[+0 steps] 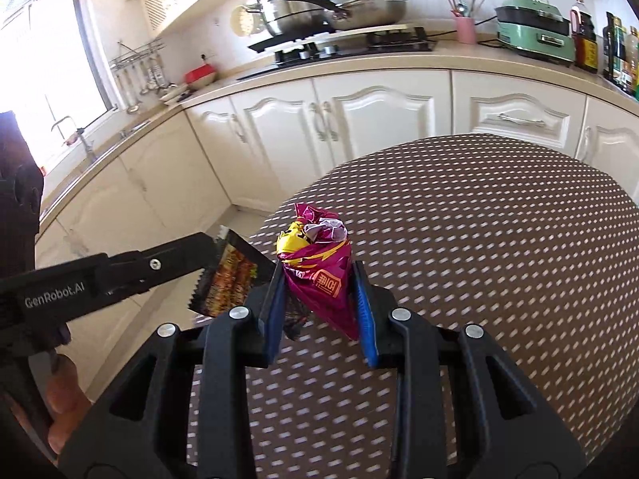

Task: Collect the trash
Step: 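Carry the dark wrapper and pink bag over the bin with both tools, then open both tools to drop the wrapper and pink bag into the bin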

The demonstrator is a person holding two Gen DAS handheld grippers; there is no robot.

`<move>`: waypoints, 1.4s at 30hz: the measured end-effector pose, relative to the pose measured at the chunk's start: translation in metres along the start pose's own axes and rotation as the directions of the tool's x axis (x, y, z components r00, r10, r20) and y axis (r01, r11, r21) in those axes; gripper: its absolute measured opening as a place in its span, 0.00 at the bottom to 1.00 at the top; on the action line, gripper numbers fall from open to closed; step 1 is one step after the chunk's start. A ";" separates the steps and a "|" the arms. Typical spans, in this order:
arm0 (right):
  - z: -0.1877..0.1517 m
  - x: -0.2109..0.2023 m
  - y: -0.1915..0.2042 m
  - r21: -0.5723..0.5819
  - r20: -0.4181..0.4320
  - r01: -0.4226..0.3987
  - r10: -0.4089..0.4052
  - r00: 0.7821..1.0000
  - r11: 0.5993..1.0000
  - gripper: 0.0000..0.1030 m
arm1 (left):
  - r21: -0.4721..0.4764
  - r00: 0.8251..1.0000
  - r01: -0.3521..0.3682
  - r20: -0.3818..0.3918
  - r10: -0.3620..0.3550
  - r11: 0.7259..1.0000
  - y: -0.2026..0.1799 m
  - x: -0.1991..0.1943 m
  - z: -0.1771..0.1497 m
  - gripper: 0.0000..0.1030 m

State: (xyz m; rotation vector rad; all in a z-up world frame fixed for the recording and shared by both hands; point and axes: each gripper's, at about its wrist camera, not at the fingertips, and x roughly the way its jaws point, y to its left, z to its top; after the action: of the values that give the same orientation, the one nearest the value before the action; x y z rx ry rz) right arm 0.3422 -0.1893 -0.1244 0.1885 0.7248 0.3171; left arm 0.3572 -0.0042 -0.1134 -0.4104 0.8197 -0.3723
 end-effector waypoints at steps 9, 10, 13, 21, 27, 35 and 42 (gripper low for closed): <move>-0.017 -0.008 0.065 -0.046 -0.002 -0.067 0.067 0.998 0.997 0.30 | -0.024 0.997 -0.002 0.082 0.004 1.000 0.026 -0.063 -0.013 0.00; -0.017 -0.008 0.072 -0.053 -0.001 -0.076 0.076 0.997 0.996 0.30 | -0.030 0.996 -0.002 0.089 0.005 1.000 0.030 -0.069 -0.014 0.00; -0.020 -0.002 0.102 -0.084 -0.009 -0.113 0.113 0.994 0.990 0.30 | -0.062 0.993 -0.022 0.113 0.029 0.998 0.055 -0.090 -0.017 0.00; -0.040 0.041 0.180 -0.148 -0.090 -0.218 0.206 0.974 0.965 0.30 | -0.205 0.979 -0.122 0.137 0.152 0.971 0.150 -0.132 -0.028 0.00; -0.066 0.089 0.224 -0.179 -0.187 -0.266 0.232 0.954 0.947 0.30 | -0.312 0.969 -0.198 0.079 0.233 0.929 0.227 -0.128 -0.047 0.00; -0.110 0.169 0.244 -0.192 -0.335 -0.278 0.203 0.920 0.941 0.30 | -0.395 0.954 -0.296 -0.070 0.292 0.870 0.311 -0.080 -0.071 0.00; -0.139 0.222 0.234 -0.168 -0.424 -0.254 0.162 0.891 0.953 0.30 | -0.402 0.936 -0.351 -0.179 0.303 0.846 0.348 -0.029 -0.079 0.00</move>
State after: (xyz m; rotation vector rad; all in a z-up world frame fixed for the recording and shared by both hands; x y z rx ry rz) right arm 0.3532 0.1155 -0.2986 -0.0144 1.0779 0.6539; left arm 0.3342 0.2918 -0.3136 -0.6517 1.0642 0.1155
